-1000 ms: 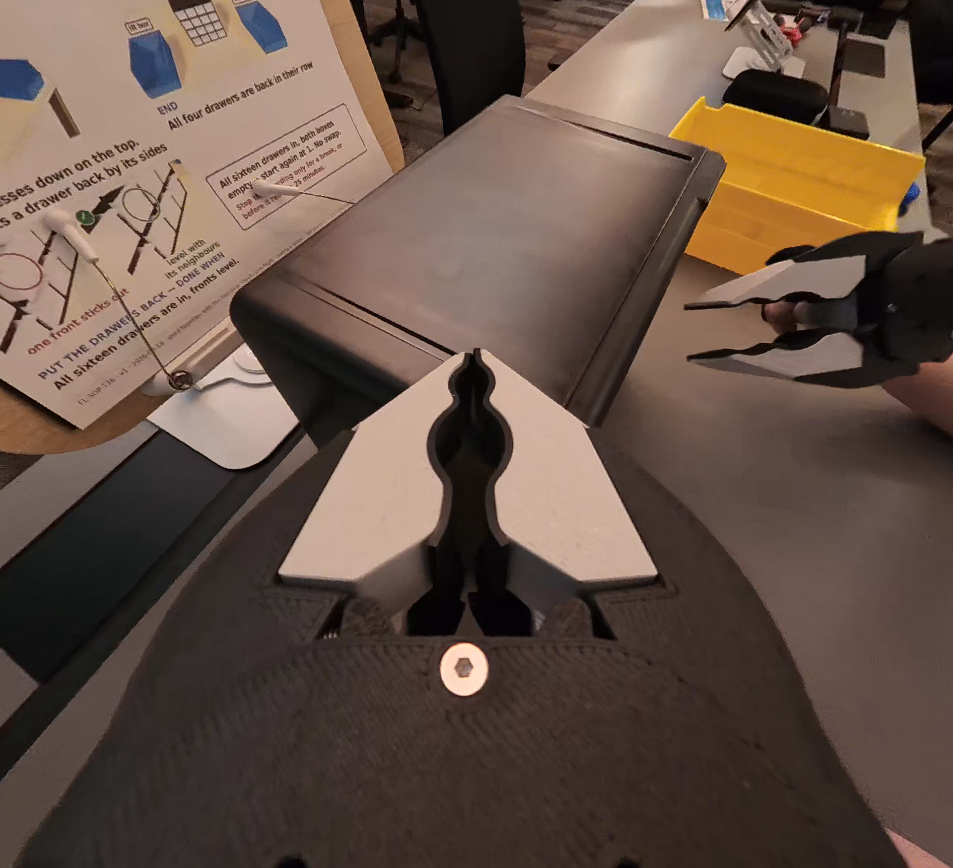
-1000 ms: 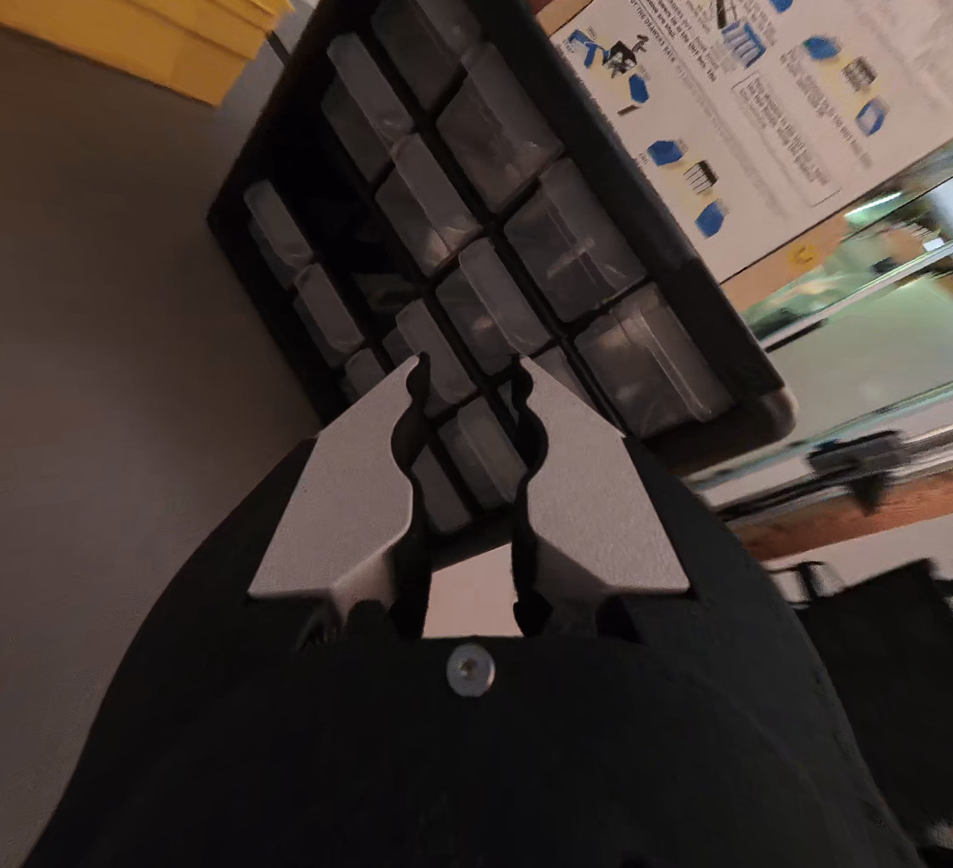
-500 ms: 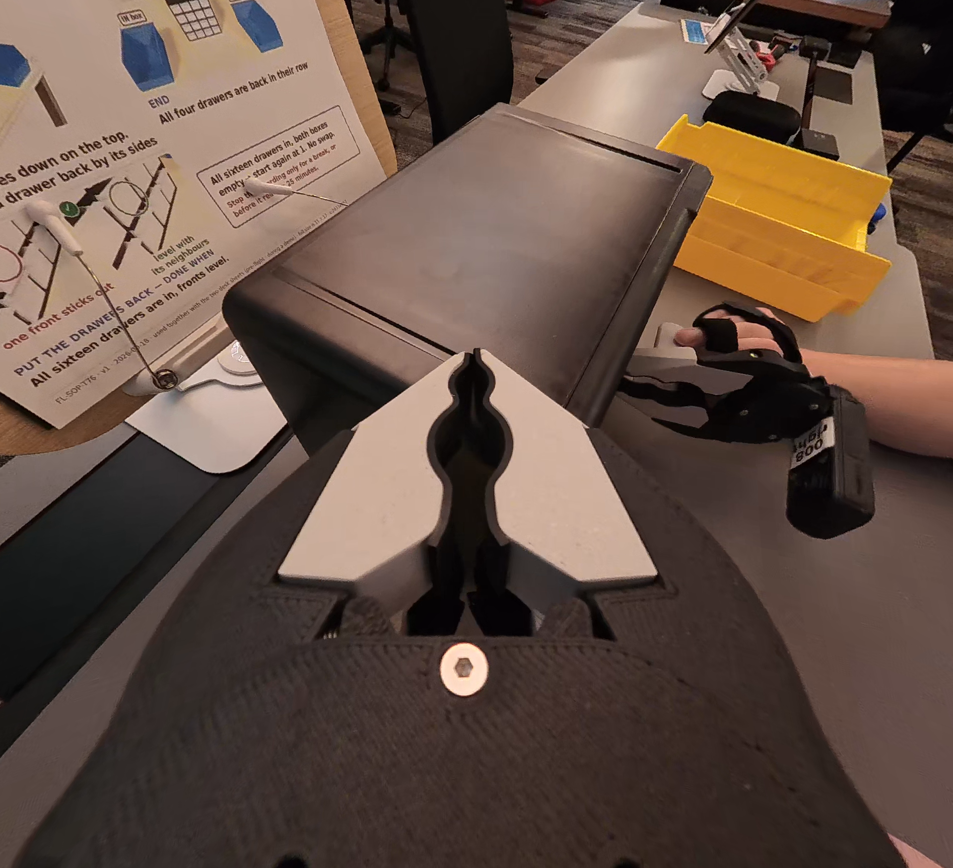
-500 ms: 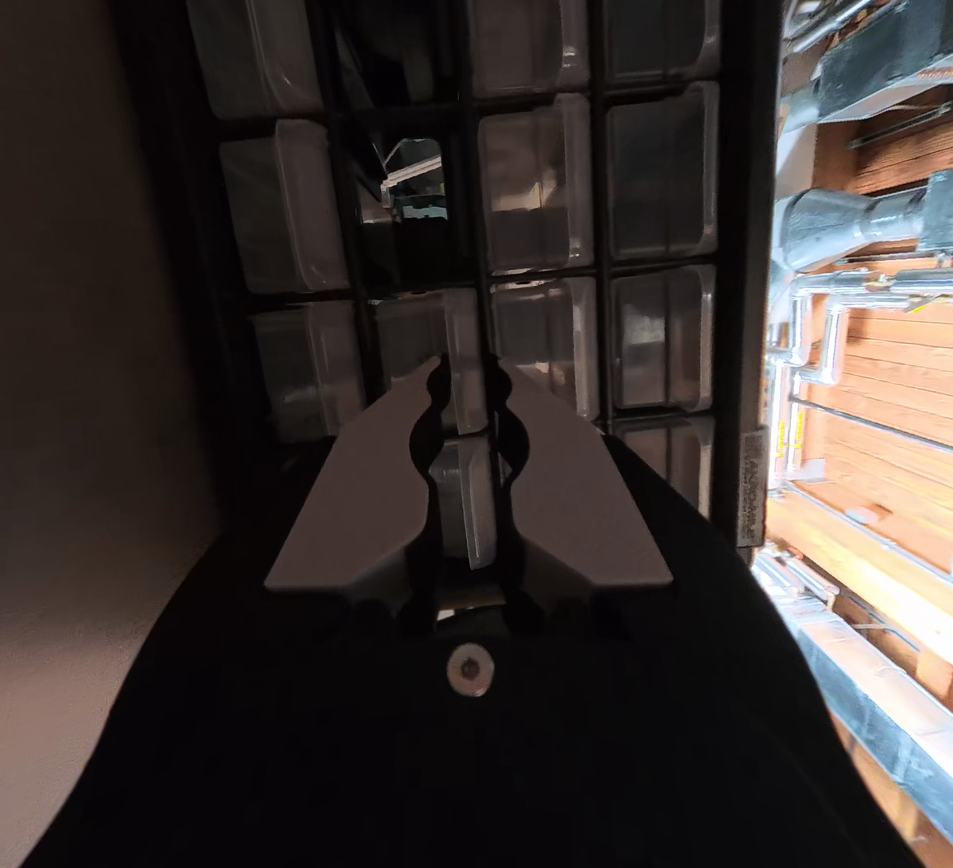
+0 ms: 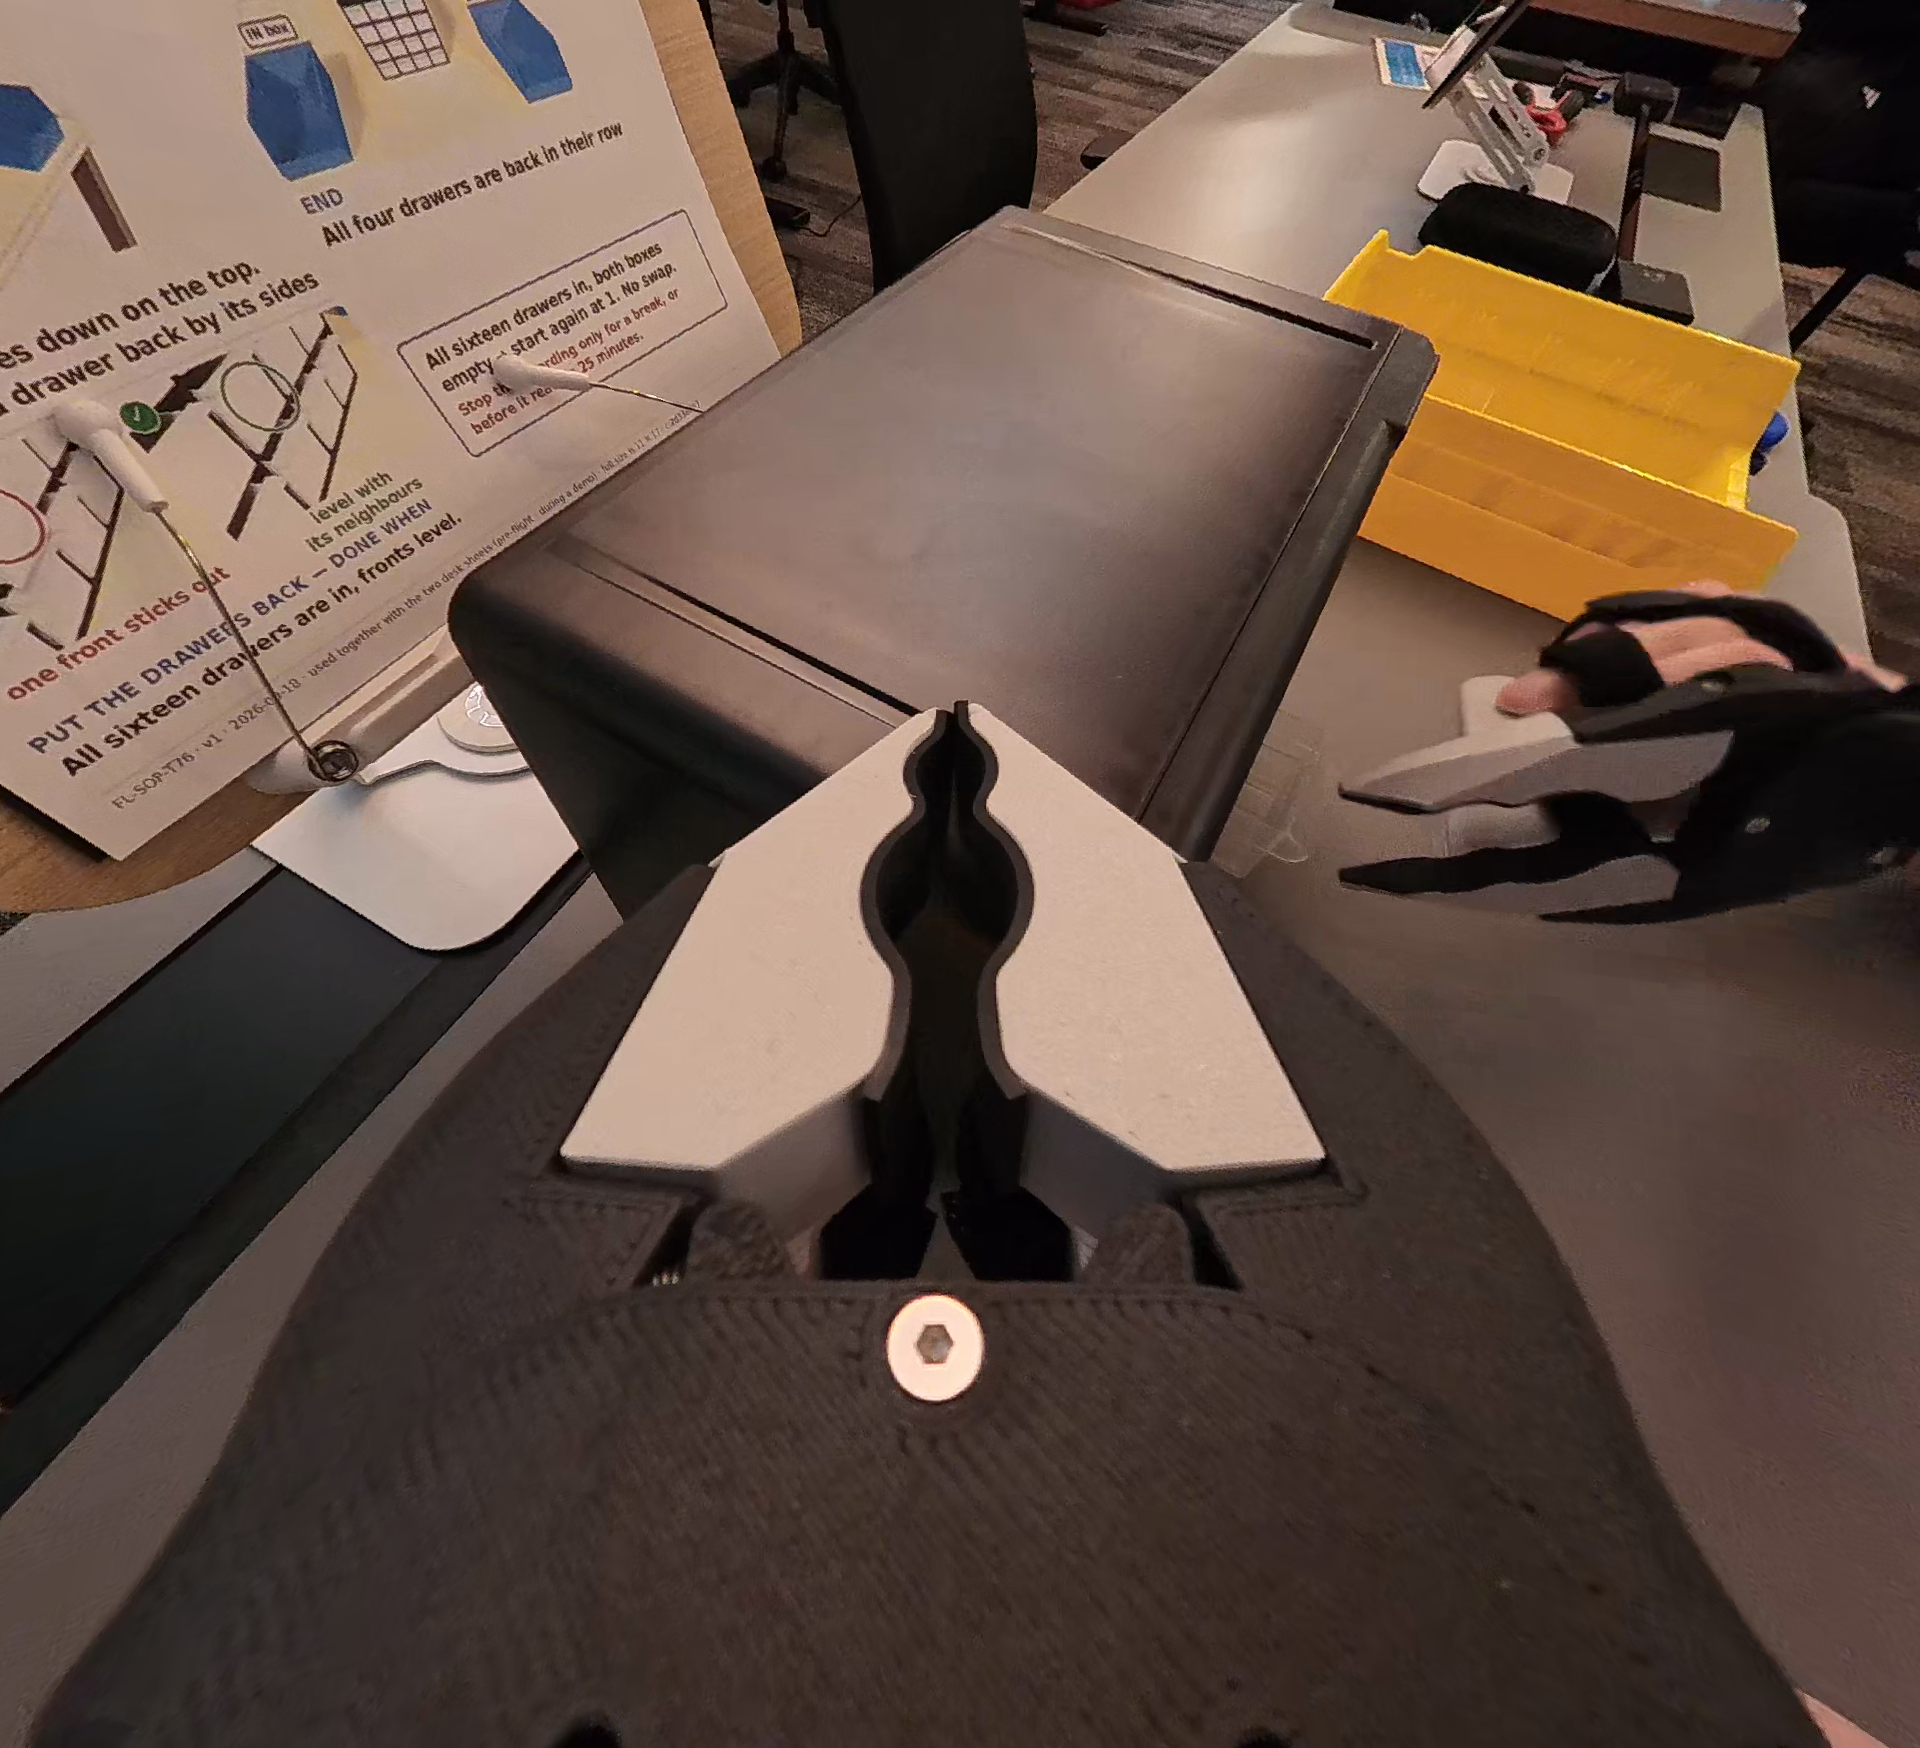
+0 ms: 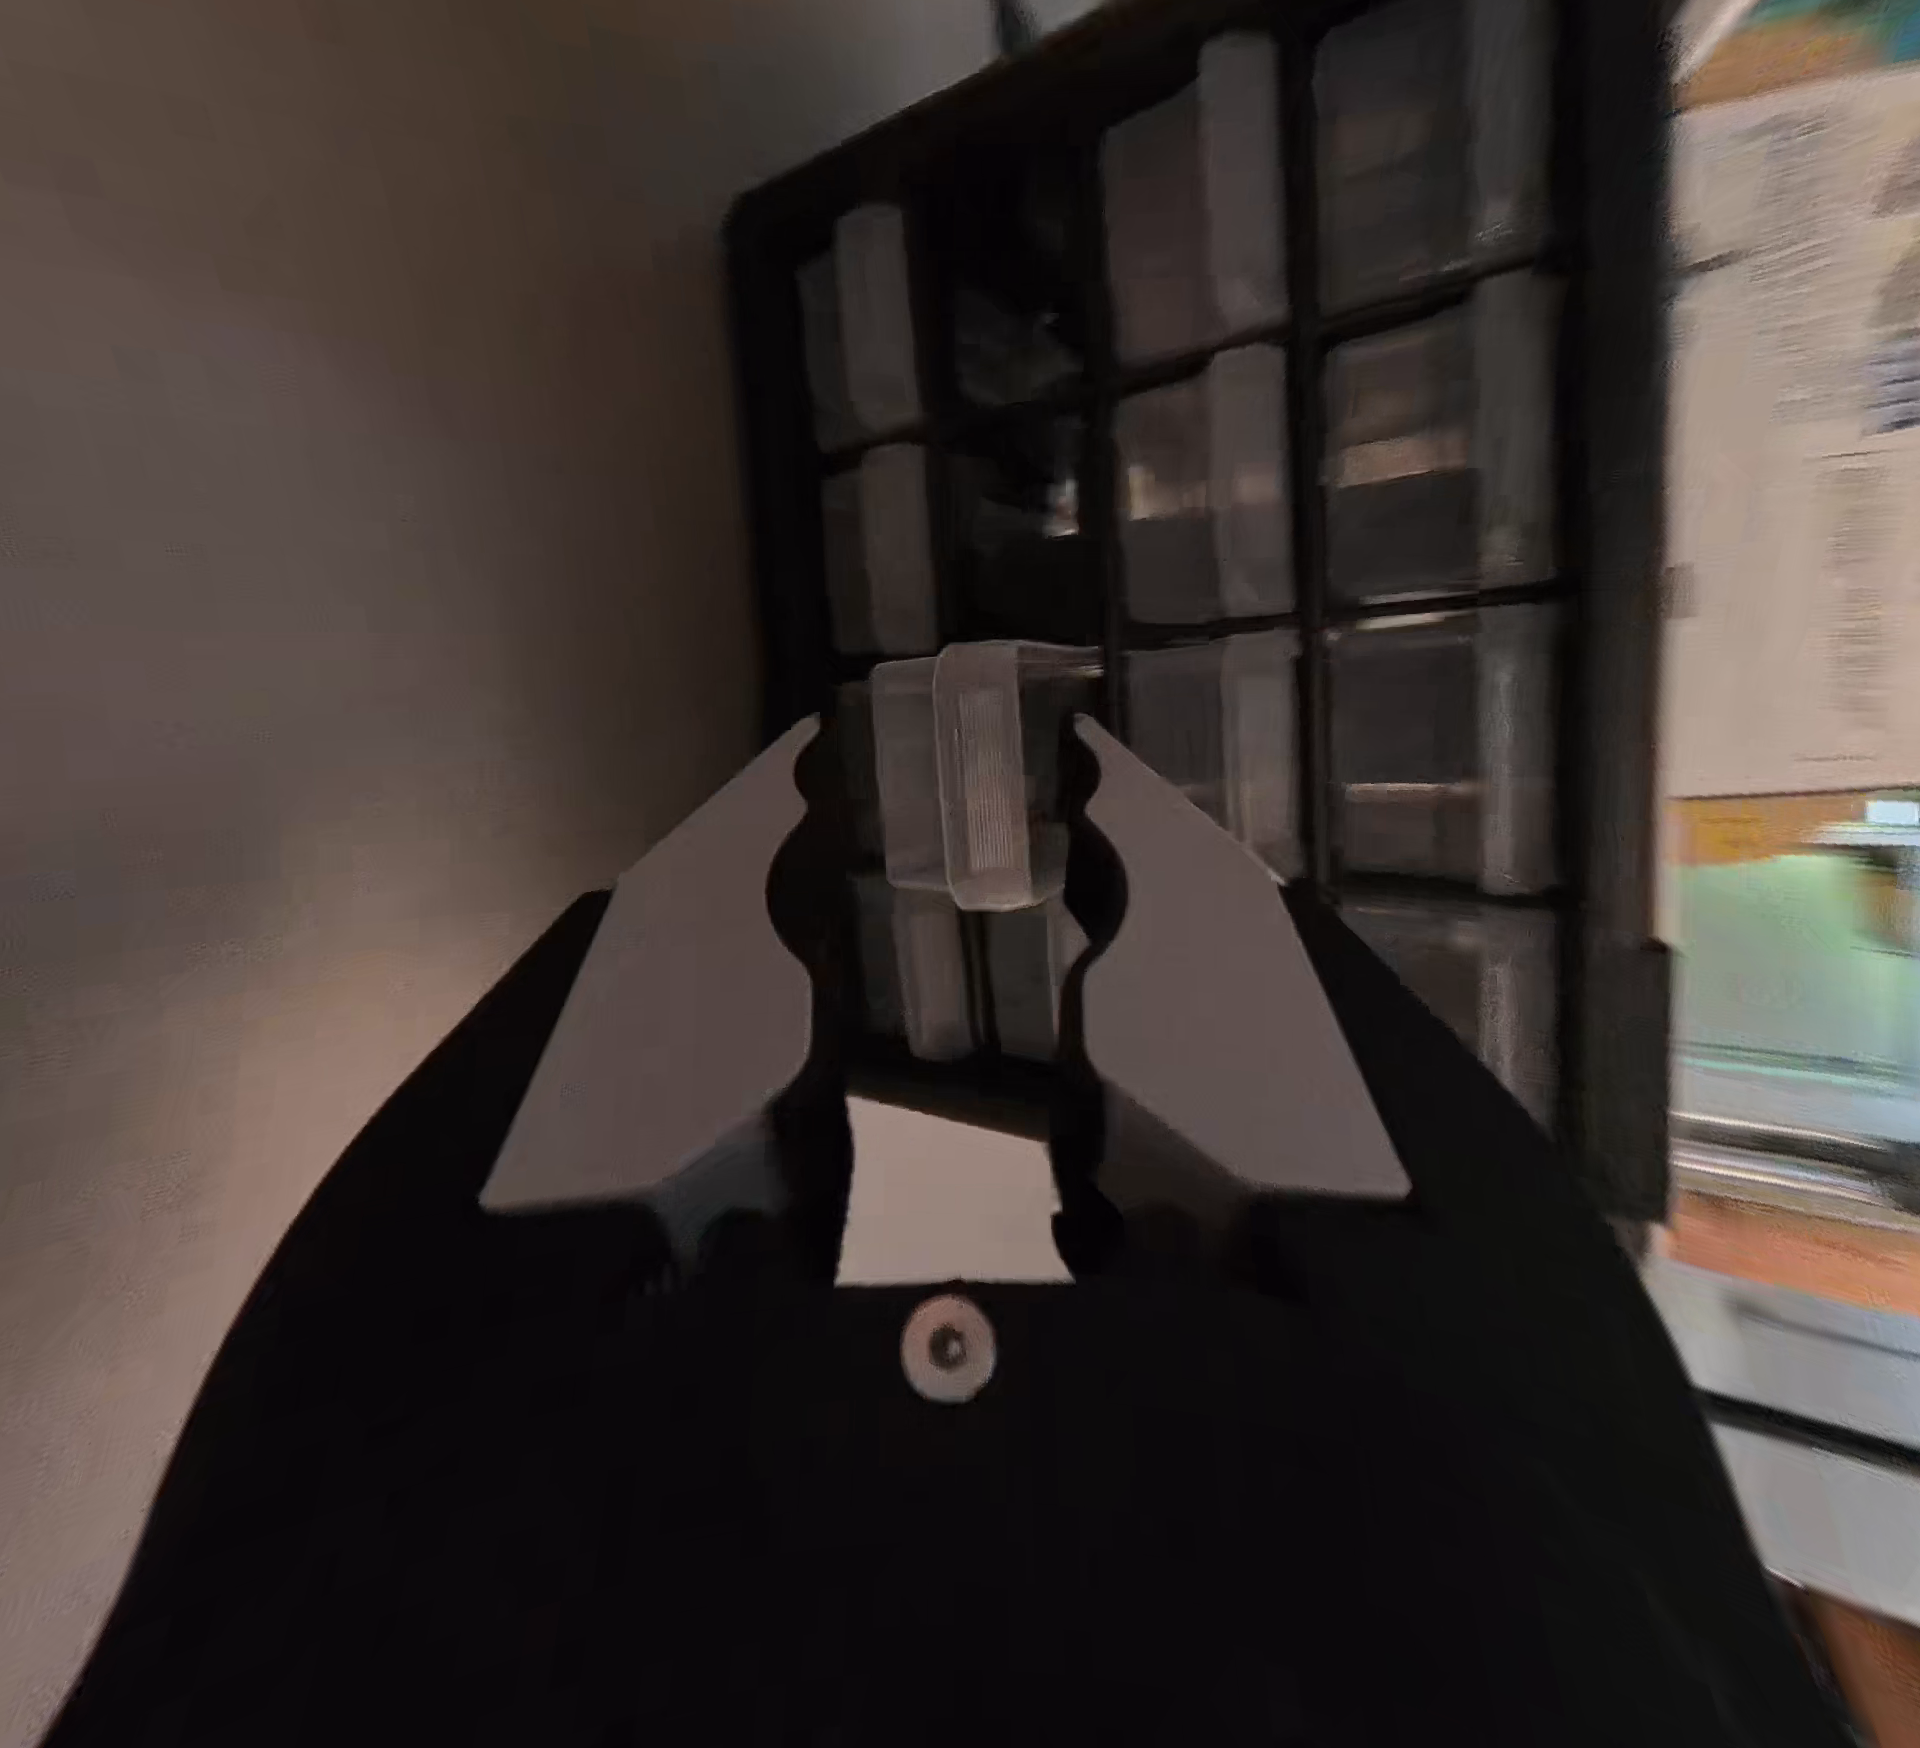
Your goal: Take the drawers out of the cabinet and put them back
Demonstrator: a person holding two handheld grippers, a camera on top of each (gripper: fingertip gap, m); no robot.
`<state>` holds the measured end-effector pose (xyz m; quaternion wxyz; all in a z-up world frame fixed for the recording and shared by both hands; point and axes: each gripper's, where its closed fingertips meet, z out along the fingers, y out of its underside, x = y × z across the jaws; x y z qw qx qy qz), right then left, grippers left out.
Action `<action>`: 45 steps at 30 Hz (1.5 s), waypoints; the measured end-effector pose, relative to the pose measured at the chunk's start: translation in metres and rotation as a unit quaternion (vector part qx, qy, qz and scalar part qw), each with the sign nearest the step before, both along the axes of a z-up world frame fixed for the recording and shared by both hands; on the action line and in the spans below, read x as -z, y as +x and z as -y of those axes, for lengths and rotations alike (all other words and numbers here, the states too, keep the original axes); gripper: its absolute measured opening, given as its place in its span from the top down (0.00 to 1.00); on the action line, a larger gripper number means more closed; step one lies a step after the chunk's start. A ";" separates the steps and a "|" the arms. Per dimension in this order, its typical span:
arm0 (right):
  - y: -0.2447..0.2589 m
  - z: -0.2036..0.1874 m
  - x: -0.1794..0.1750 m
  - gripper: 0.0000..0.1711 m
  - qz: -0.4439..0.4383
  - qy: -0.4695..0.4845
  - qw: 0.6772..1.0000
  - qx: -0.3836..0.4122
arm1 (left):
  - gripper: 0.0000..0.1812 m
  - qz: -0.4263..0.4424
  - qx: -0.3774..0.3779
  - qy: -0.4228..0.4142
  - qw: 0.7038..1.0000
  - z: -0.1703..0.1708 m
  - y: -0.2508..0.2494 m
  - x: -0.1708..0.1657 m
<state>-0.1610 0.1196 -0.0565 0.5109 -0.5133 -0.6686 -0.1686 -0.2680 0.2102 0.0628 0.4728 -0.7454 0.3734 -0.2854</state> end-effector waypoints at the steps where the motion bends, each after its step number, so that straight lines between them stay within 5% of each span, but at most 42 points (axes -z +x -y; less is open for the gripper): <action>1: 0.000 -0.002 0.003 0.76 0.014 -0.045 0.999 -0.002 | 1.00 0.001 -0.002 -0.002 1.000 0.000 0.000 0.000; 8: 0.013 -0.017 0.032 0.83 0.126 -0.242 0.961 0.048 | 1.00 -0.009 -0.006 0.001 1.000 0.000 0.000 0.000; 19: 0.013 0.017 0.032 0.93 0.135 -0.410 0.901 0.034 | 1.00 -0.003 -0.005 -0.003 1.000 0.000 0.000 0.000; 34: 0.025 0.072 0.024 0.93 0.169 -0.455 0.874 -0.031 | 1.00 -0.007 -0.007 -0.002 1.000 0.000 0.000 0.000; 45: 0.039 0.112 -0.030 0.94 0.086 -0.546 0.832 -0.057 | 1.00 -0.009 -0.006 0.000 1.000 0.000 0.000 0.000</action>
